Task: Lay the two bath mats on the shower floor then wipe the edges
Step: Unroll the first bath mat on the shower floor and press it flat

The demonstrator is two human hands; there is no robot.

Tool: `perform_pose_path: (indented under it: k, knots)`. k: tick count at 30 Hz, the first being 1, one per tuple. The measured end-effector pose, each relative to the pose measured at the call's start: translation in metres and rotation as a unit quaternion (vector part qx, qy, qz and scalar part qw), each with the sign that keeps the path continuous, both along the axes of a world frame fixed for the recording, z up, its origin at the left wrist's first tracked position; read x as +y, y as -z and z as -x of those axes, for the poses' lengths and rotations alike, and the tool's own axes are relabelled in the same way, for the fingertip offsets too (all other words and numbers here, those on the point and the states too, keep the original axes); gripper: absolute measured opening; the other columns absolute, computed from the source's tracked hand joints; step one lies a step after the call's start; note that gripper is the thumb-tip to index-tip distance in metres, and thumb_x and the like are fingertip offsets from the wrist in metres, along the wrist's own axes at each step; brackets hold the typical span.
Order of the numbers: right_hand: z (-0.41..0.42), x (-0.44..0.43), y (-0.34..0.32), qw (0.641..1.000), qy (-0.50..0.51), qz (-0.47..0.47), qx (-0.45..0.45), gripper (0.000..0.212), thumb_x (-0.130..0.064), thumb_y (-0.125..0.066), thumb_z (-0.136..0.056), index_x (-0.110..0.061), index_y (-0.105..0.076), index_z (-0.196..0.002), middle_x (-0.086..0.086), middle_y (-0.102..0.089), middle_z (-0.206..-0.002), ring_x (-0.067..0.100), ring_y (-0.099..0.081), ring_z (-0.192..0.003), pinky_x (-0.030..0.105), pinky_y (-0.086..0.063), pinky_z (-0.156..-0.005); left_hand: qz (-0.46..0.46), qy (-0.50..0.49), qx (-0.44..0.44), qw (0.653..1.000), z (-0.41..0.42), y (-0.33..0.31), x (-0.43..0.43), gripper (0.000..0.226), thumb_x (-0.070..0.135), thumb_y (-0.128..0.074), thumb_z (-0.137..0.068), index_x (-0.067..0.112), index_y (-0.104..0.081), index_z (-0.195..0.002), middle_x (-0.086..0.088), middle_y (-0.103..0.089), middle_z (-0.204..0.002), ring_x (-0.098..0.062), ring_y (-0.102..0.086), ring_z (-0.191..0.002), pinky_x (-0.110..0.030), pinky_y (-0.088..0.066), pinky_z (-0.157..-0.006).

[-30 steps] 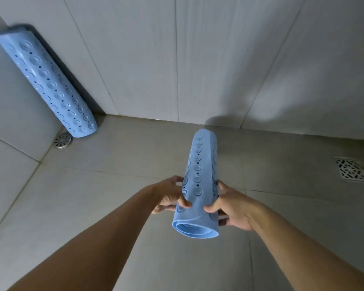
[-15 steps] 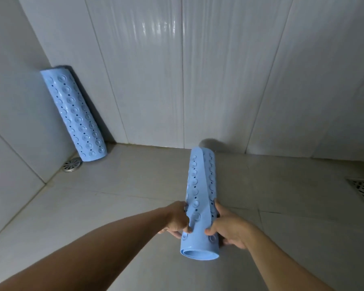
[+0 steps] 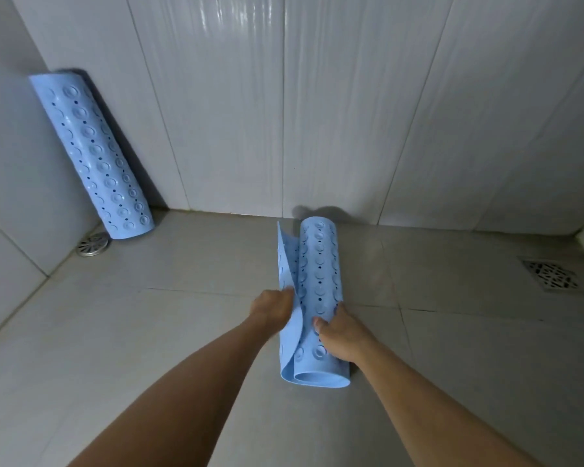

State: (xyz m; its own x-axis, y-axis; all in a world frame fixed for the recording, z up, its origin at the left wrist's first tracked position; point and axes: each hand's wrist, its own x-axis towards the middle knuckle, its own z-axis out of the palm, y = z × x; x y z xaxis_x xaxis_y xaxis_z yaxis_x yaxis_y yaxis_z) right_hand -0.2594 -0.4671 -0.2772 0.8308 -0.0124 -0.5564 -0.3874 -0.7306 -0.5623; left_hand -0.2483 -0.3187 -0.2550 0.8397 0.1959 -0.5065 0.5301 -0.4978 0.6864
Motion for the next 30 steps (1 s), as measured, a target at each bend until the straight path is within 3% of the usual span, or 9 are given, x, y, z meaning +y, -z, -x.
perform_pose_path:
  k: [3,6,10,13,15,17,20,27,30]
  knots:
    - [0.006,0.004,0.003,0.997,0.016,0.056,-0.047,0.069,-0.049,-0.043,-0.096,-0.007,-0.030,-0.149,0.017,-0.039,-0.147,0.037,-0.046,-0.129,0.041,-0.039,-0.108,-0.080,-0.031,-0.120,0.989,0.003,0.017,0.000,0.044,0.009,-0.039,-0.094,0.011,-0.052,-0.136,-0.021,-0.064,-0.122,-0.038,-0.059,-0.105,-0.039,-0.047,-0.087]
    - [0.006,0.008,0.006,0.995,0.000,0.071,-0.069,0.068,-0.037,-0.038,-0.099,-0.029,-0.007,-0.159,0.017,-0.035,-0.148,0.040,-0.045,-0.127,0.039,-0.039,-0.103,-0.095,-0.106,-0.186,0.972,0.006,0.032,-0.003,0.050,0.020,-0.032,-0.099,0.022,-0.038,-0.148,-0.016,-0.060,-0.121,-0.037,-0.057,-0.103,-0.041,-0.047,-0.086]
    - [0.000,0.010,0.007,0.995,-0.040,0.080,-0.043,0.069,-0.026,-0.028,-0.097,-0.051,0.002,-0.154,0.013,-0.027,-0.155,0.036,-0.038,-0.132,0.043,-0.032,-0.112,-0.215,0.024,-0.109,0.970,0.009,0.047,-0.005,0.059,0.031,-0.046,-0.099,0.028,-0.025,-0.154,-0.014,-0.009,-0.161,-0.040,-0.038,-0.136,-0.050,-0.042,-0.103]
    - [-0.002,0.011,0.006,0.995,-0.038,0.079,-0.040,0.062,-0.033,-0.026,-0.101,-0.048,0.000,-0.156,0.019,-0.017,-0.158,0.041,-0.035,-0.136,0.046,-0.030,-0.114,-0.376,0.133,-0.011,0.917,0.009,0.063,0.001,0.041,0.036,-0.049,-0.097,0.028,-0.047,-0.137,-0.016,0.015,-0.164,-0.049,0.007,-0.148,-0.073,-0.003,-0.113]
    - [-0.004,0.013,0.012,0.995,-0.039,0.076,-0.049,0.065,-0.052,-0.033,-0.099,-0.047,0.000,-0.156,0.019,-0.017,-0.159,0.042,-0.033,-0.138,0.047,-0.031,-0.114,-0.464,0.190,0.010,0.865,0.010,0.073,0.004,0.055,0.045,-0.034,-0.100,0.029,-0.028,-0.152,-0.016,0.014,-0.165,-0.051,0.027,-0.143,-0.079,0.023,-0.099]
    - [-0.003,0.013,0.017,0.995,-0.041,0.067,-0.063,0.086,-0.067,-0.052,-0.087,-0.048,-0.001,-0.154,0.016,-0.024,-0.153,0.038,-0.037,-0.136,0.044,-0.036,-0.111,-0.433,0.220,-0.022,0.874,0.008,0.089,0.010,0.063,0.048,-0.019,-0.103,0.028,0.002,-0.158,-0.013,0.015,-0.165,-0.043,0.029,-0.145,-0.074,0.020,-0.106]
    - [-0.003,0.008,0.021,0.995,-0.042,0.051,-0.081,0.102,-0.057,-0.072,-0.077,-0.048,-0.003,-0.152,0.015,-0.032,-0.146,0.035,-0.044,-0.130,0.041,-0.041,-0.106,-0.312,0.244,0.001,0.918,0.007,0.102,0.020,0.061,0.052,-0.011,-0.103,0.037,0.023,-0.152,-0.007,0.031,-0.161,-0.034,0.028,-0.147,-0.061,0.009,-0.118]
    - [-0.005,0.007,0.023,0.995,-0.012,0.022,-0.100,0.100,-0.045,-0.072,-0.077,-0.047,-0.006,-0.152,0.013,-0.032,-0.143,0.032,-0.047,-0.127,0.040,-0.043,-0.104,-0.314,0.250,0.015,0.916,0.007,0.106,0.025,0.062,0.057,-0.009,-0.102,0.039,0.026,-0.150,-0.003,0.036,-0.158,-0.032,0.032,-0.145,-0.056,0.015,-0.118]
    - [-0.004,0.014,0.021,0.990,0.005,0.047,-0.130,0.094,-0.043,-0.067,-0.079,-0.035,-0.012,-0.154,0.009,-0.023,-0.146,0.032,-0.040,-0.131,0.042,-0.043,-0.104,-0.312,0.251,0.015,0.916,0.005,0.107,0.029,0.063,0.058,-0.009,-0.102,0.037,0.026,-0.151,-0.002,0.035,-0.159,-0.033,0.031,-0.146,-0.056,0.014,-0.119]
